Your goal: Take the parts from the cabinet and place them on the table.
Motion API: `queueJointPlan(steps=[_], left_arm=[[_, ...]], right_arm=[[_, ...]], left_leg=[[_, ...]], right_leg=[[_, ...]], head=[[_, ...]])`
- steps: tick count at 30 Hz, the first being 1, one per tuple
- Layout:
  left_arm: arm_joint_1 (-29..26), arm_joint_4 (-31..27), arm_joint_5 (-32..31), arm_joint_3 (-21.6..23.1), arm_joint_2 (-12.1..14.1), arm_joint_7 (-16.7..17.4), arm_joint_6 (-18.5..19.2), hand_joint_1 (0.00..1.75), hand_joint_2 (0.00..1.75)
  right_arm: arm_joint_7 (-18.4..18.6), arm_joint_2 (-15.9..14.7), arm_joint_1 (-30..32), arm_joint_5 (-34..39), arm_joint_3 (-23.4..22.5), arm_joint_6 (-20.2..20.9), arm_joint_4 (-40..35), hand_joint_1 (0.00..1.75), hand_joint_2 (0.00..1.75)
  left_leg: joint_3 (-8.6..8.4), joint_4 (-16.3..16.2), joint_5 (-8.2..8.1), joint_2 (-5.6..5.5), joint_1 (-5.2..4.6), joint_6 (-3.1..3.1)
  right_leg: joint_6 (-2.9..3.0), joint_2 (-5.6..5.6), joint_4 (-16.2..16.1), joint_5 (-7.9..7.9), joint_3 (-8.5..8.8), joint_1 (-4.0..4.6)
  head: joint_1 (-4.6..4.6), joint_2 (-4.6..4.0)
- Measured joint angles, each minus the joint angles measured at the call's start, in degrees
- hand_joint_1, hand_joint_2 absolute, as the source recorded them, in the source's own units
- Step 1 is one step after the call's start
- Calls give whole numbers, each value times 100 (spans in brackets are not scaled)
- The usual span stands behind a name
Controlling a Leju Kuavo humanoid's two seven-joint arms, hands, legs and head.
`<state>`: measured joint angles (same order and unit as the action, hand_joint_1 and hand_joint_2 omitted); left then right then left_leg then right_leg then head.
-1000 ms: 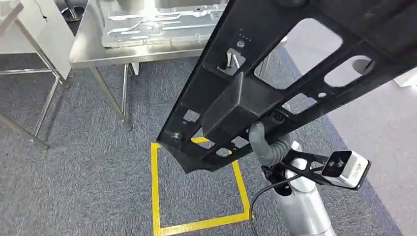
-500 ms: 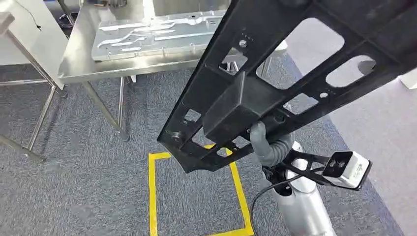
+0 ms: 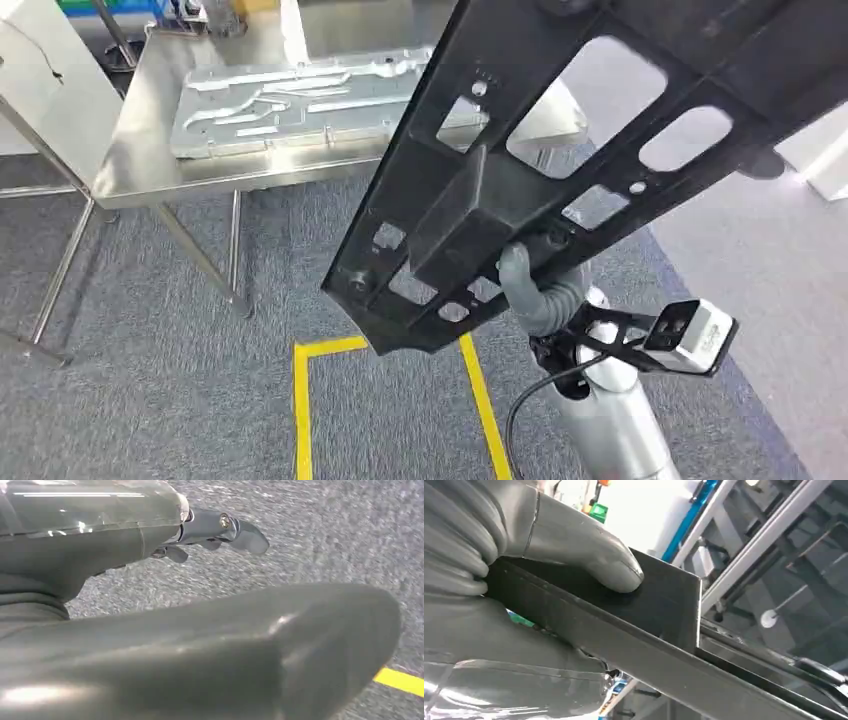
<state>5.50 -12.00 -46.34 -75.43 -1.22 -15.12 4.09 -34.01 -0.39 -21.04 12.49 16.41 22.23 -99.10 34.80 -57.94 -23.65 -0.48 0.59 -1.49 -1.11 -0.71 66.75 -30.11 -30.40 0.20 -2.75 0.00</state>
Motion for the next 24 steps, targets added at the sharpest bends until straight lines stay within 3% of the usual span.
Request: queueJointPlan(steps=[1,2,3,4,5,6,7,8,9,10,13,14,15,18,19,20,21,23,24], left_arm=[[-2,2,7,0,0,0,-7,0,0],[-6,0,6,0,-2,0,-9,0,0],[-8,2,9,0,-4,0,-13,0,0],[-12,2,11,-2,-7,0,-13,0,0],[-15,2,11,-2,-7,0,-13,0,0],[-13,2,15,-4,-9,0,-13,0,0],[-12,2,22,-4,-11,0,-13,0,0],[-12,0,24,-4,-11,0,-13,0,0],[0,2,22,-9,-11,4,-15,0,0],[-5,2,24,-9,-13,-2,-18,0,0],[-36,0,17,-22,-17,2,-17,0,0],[-21,2,15,-22,-22,0,-15,0,0],[6,2,11,-22,-26,0,-15,0,0],[17,2,9,-22,-24,2,-15,0,0],[1,2,9,-24,-26,4,-15,0,0],[-12,2,9,-26,-26,7,-15,0,0],[-14,0,9,-26,-26,9,-15,0,0],[-16,0,9,-26,-26,9,-13,0,0],[-26,0,11,-28,-17,9,-13,0,0]], right_arm=[[31,0,6,-33,0,-27,2,175,175],[62,0,13,-73,0,-73,13,175,175],[107,0,16,-153,0,-140,28,175,175],[153,-2,16,-247,0,-210,48,175,175],[197,-4,16,-305,0,-243,61,175,175],[221,-7,15,-335,2,-269,70,175,175],[236,-11,15,-339,4,-282,79,175,175],[256,-18,15,-341,4,-293,85,175,175],[271,-42,16,-357,2,-297,96,175,175],[326,-44,14,-353,13,-295,105,175,175],[359,-55,-20,-304,15,-297,96,175,175],[359,-57,-23,-293,13,-311,87,175,175],[353,-59,-32,-291,13,-326,87,175,175],[348,-63,-6,-289,13,-357,92,175,175],[341,-63,10,-285,13,-361,92,175,175],[341,-63,19,-287,13,-363,92,175,175],[346,-66,17,-296,13,-365,94,175,175],[357,-66,10,-307,13,-365,94,175,175],[350,-68,6,-311,13,-372,100,175,175]], left_leg=[[-48,15,-46,-7,1,-6],[-89,18,-94,-39,4,-1],[-136,18,-147,-59,10,4],[-205,17,-203,-94,19,14],[-282,17,-260,-136,33,26],[-366,17,-321,-193,49,48],[-445,17,-378,-244,63,77],[-450,23,-434,-274,67,109],[-538,-38,-496,-296,67,143],[-533,2,-539,-343,61,190],[-621,-74,-542,-325,82,320],[-599,-184,-585,-187,82,334],[-451,-482,-678,-65,82,331],[356,-1669,-1158,-17,78,322],[517,-1791,-1196,-13,75,316],[560,-1683,-1107,-9,74,310],[496,-1331,-860,-5,65,278],[243,-402,-123,9,4,149],[222,-197,53,-2,-37,123]], right_leg=[[-22,1,346,-146,-278,-24],[-55,3,599,-398,-522,-48],[-76,9,746,-659,-715,-71],[-99,17,732,-800,-841,-99],[-131,19,537,-720,-858,-124],[-146,16,174,-457,-791,-146],[-158,-13,-265,-62,-684,-169],[-181,-132,-683,417,-610,-208],[-143,-106,-815,615,-639,-187],[-72,-70,-776,469,-617,-139],[106,-80,-821,506,-465,-135],[146,-62,-844,479,-390,-135],[180,-53,-848,443,-332,-125],[224,-30,-846,319,-226,-79],[229,-31,-846,276,-180,-67],[231,-32,-846,231,-121,-53],[229,-32,-846,172,-42,-37],[216,-16,-851,52,114,-18],[188,-14,-833,5,170,1]], head=[[0,0],[0,-2],[0,0],[0,-2],[0,-2],[0,0],[0,0],[0,0],[-2,0],[7,0],[-2,0],[2,0],[-2,0],[0,0],[-2,-2],[0,0],[0,-2],[0,0],[2,-2]])
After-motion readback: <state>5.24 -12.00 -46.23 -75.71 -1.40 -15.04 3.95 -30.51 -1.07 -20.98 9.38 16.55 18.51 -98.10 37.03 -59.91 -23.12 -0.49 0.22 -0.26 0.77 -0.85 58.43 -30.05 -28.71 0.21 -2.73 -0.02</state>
